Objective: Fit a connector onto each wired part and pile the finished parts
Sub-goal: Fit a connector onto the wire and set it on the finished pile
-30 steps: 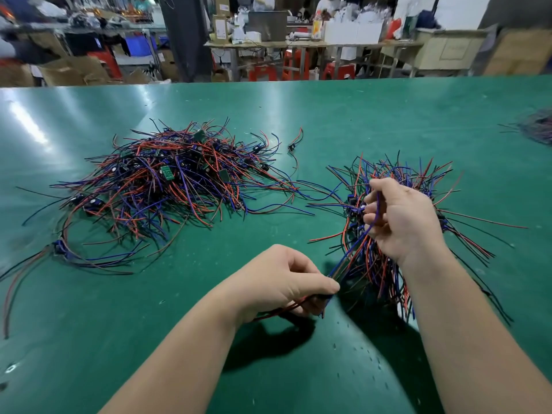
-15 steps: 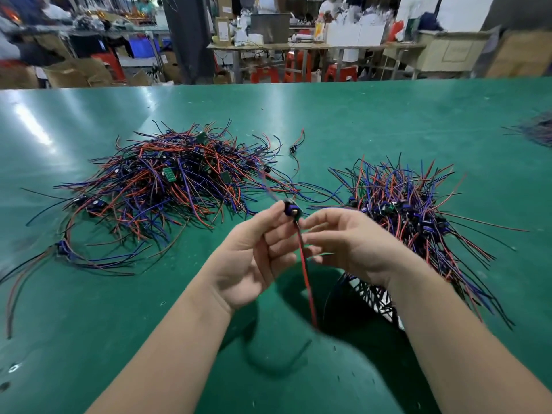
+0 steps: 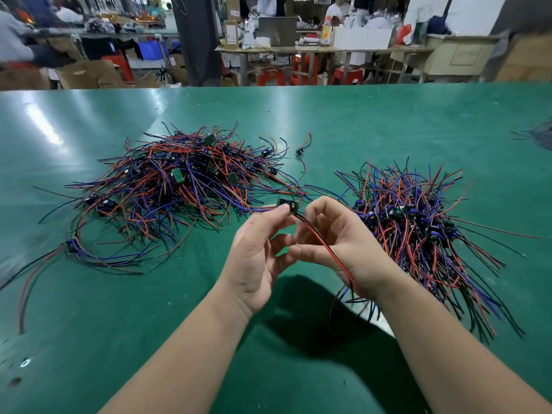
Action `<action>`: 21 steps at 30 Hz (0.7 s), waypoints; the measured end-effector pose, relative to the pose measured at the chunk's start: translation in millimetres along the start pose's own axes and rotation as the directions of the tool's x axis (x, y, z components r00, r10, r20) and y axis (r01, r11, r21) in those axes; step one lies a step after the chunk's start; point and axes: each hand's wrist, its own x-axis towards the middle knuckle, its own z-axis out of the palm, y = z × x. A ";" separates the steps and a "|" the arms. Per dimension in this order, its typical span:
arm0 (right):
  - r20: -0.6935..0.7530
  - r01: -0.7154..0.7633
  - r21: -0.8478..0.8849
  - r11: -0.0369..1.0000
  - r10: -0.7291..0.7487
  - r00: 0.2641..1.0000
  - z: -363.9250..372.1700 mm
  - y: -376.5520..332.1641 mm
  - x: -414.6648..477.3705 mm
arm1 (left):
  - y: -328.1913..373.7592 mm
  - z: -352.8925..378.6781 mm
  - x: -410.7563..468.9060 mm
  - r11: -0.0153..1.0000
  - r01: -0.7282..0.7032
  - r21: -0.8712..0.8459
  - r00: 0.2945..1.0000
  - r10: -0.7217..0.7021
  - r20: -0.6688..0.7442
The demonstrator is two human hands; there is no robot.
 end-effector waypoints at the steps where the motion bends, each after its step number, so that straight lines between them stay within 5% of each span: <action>1: -0.027 0.012 -0.010 1.000 -0.012 1.000 1.7 0.7 0.3 | -0.1 0.5 -0.5 1.000 -0.003 0.014 1.000 0.003 0.003; 5: -0.153 0.060 0.155 0.986 -0.036 0.988 3.7 -0.5 2.8 | -4.0 4.1 -2.9 0.997 -0.022 0.077 1.000 0.020 0.022; 8: -0.183 -0.013 0.331 0.943 0.077 0.980 -0.2 -3.3 3.9 | -10.0 6.9 -4.7 0.968 -0.181 0.172 0.983 0.179 0.027; 12: -0.154 -0.100 0.516 0.851 0.207 0.966 -2.3 -6.6 5.6 | -12.3 6.0 -9.1 0.724 -0.508 0.466 0.857 0.476 0.195; 15: -0.168 -0.105 0.536 0.838 0.227 0.959 -5.9 -12.1 8.4 | -12.1 4.2 -11.1 0.561 -0.581 0.590 0.803 0.512 0.304; 21: -0.257 -0.143 0.205 0.968 0.194 0.947 -7.2 -9.4 5.0 | -10.1 6.8 -9.3 0.812 -0.327 0.484 0.945 0.289 0.153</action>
